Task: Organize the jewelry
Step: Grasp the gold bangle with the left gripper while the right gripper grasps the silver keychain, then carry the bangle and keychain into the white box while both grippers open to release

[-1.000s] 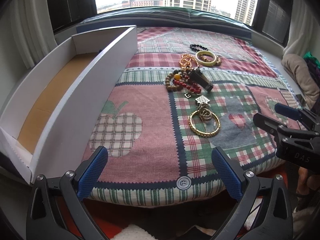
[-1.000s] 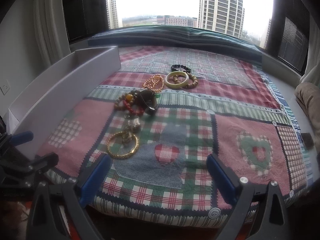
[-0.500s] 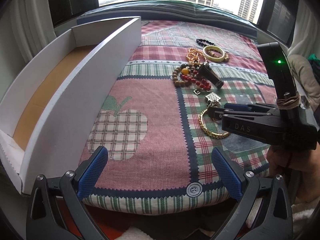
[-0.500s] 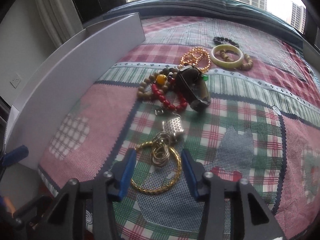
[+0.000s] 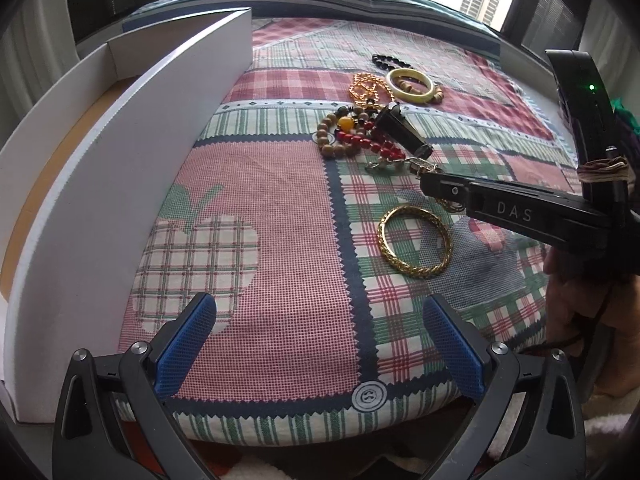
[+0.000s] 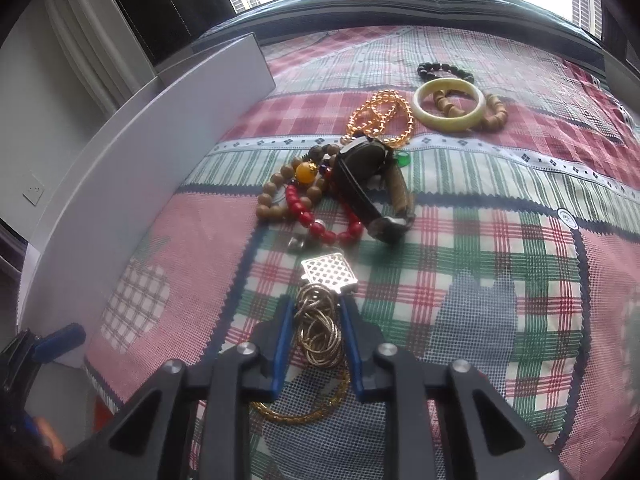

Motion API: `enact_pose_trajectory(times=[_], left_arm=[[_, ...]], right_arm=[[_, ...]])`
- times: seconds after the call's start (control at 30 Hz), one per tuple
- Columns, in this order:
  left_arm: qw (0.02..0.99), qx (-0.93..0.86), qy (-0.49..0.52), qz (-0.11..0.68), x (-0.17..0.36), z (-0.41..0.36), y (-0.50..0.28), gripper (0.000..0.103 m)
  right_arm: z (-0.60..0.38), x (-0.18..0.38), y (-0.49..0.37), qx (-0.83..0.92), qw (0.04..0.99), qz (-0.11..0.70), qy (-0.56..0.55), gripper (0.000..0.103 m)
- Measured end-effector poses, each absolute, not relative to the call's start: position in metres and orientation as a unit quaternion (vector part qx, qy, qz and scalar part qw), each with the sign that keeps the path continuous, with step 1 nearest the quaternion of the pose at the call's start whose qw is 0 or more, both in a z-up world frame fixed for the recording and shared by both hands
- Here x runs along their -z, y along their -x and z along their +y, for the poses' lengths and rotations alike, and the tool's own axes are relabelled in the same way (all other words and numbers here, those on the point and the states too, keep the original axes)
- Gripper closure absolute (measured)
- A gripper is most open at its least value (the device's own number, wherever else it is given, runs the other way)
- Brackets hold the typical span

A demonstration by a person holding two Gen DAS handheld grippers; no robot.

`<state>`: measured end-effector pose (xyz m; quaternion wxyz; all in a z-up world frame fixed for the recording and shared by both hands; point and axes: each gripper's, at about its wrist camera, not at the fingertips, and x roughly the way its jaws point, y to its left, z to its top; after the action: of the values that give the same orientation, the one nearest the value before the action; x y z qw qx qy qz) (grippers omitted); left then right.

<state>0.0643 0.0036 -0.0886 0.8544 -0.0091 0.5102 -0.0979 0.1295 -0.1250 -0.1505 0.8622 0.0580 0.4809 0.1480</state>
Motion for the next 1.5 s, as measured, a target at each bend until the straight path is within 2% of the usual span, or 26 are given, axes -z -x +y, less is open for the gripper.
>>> enact_pose_trajectory(times=[0.23,0.3,0.37,0.43,0.5,0.53,0.57,0.73,0.93,1.2,1.33,1.5], left_arm=[[0.842,0.088,0.012,0.532,0.108,-0.021,-0.107,0.002],[0.838,0.081,-0.013,0.540,0.118,-0.037,-0.115,0.009],[0.826,0.082,-0.046,0.555,0.131,-0.054,-0.119,0.027],[0.832,0.076,-0.077,0.544,0.133,-0.066,-0.116,0.034],[0.830,0.094,-0.081,0.544,0.130,-0.073,-0.114,0.063],[0.827,0.103,-0.077,0.547,0.128,-0.074,-0.113,0.095],[0.827,0.098,-0.082,0.548,0.127,-0.075,-0.114,0.100],[0.827,0.114,-0.009,0.551,0.109,-0.049,-0.119,0.101],[0.856,0.096,0.039,0.507,0.053,0.001,-0.113,0.101],[0.892,-0.012,0.075,0.446,-0.020,0.126,-0.089,0.101],[0.888,-0.088,0.085,0.443,-0.020,0.188,-0.086,0.101],[0.868,-0.147,0.104,0.463,0.008,0.238,-0.092,0.101]], right_arm=[[-0.167,0.117,-0.110,-0.117,0.889,0.438,-0.061,0.079],[-0.176,0.113,-0.102,-0.110,0.893,0.431,-0.064,0.079],[-0.186,0.110,-0.095,-0.104,0.895,0.427,-0.073,0.079],[-0.192,0.108,-0.089,-0.099,0.897,0.423,-0.077,0.079],[-0.197,0.107,-0.084,-0.095,0.899,0.420,-0.079,0.079],[-0.197,0.109,-0.083,-0.093,0.900,0.419,-0.078,0.079],[-0.198,0.109,-0.081,-0.093,0.900,0.418,-0.079,0.079],[-0.200,0.106,-0.076,-0.096,0.901,0.414,-0.081,0.079],[-0.189,0.085,-0.078,-0.120,0.905,0.403,-0.068,0.079],[-0.109,0.027,-0.099,-0.221,0.902,0.369,-0.024,0.079],[-0.041,0.003,-0.117,-0.299,0.885,0.358,-0.010,0.079],[0.058,0.001,-0.142,-0.372,0.854,0.363,0.030,0.079]])
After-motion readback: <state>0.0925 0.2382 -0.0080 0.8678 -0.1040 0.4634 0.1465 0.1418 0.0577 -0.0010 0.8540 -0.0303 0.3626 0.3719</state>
